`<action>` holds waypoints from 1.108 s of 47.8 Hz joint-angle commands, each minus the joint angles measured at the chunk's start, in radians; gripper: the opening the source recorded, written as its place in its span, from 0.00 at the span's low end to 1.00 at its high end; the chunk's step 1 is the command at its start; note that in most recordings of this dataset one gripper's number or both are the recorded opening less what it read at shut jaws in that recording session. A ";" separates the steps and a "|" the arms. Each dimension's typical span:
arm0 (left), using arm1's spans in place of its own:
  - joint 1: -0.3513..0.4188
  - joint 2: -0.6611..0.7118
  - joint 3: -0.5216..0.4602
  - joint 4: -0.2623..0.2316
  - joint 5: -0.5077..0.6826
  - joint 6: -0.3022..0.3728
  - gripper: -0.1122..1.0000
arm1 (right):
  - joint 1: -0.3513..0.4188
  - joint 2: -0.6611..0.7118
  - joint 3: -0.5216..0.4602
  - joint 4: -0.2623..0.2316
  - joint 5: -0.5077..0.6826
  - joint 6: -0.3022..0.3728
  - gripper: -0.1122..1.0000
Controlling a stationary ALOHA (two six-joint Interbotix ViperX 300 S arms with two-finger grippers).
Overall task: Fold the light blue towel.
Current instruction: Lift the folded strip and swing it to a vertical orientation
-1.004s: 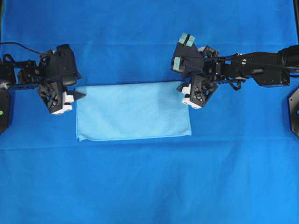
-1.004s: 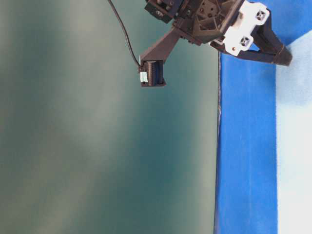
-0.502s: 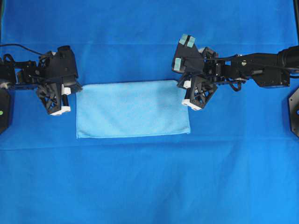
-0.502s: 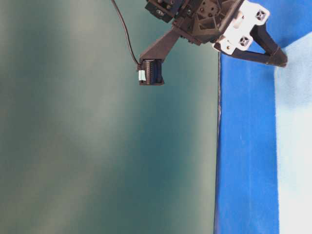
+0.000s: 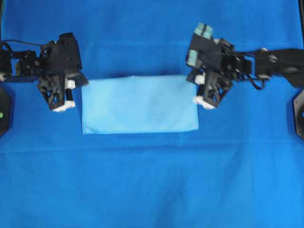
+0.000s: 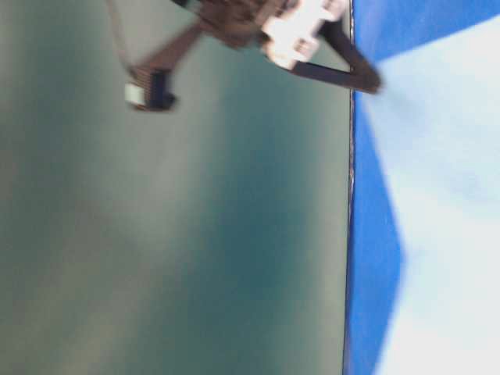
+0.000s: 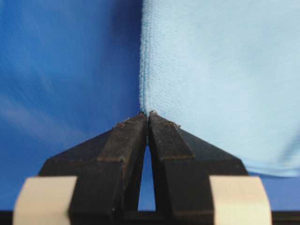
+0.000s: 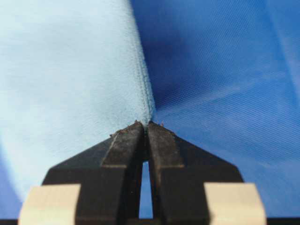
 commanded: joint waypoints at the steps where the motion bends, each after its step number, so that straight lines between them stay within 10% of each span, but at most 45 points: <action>1: -0.006 -0.081 -0.044 -0.002 0.026 -0.002 0.11 | 0.000 -0.087 -0.006 0.000 0.035 0.003 0.12; 33: -0.020 -0.298 -0.046 -0.002 0.032 0.000 0.11 | 0.000 -0.305 0.011 -0.008 0.086 0.002 0.12; 53: -0.202 -0.184 -0.089 -0.002 -0.112 0.000 0.11 | -0.138 -0.244 -0.031 -0.078 0.054 0.002 0.12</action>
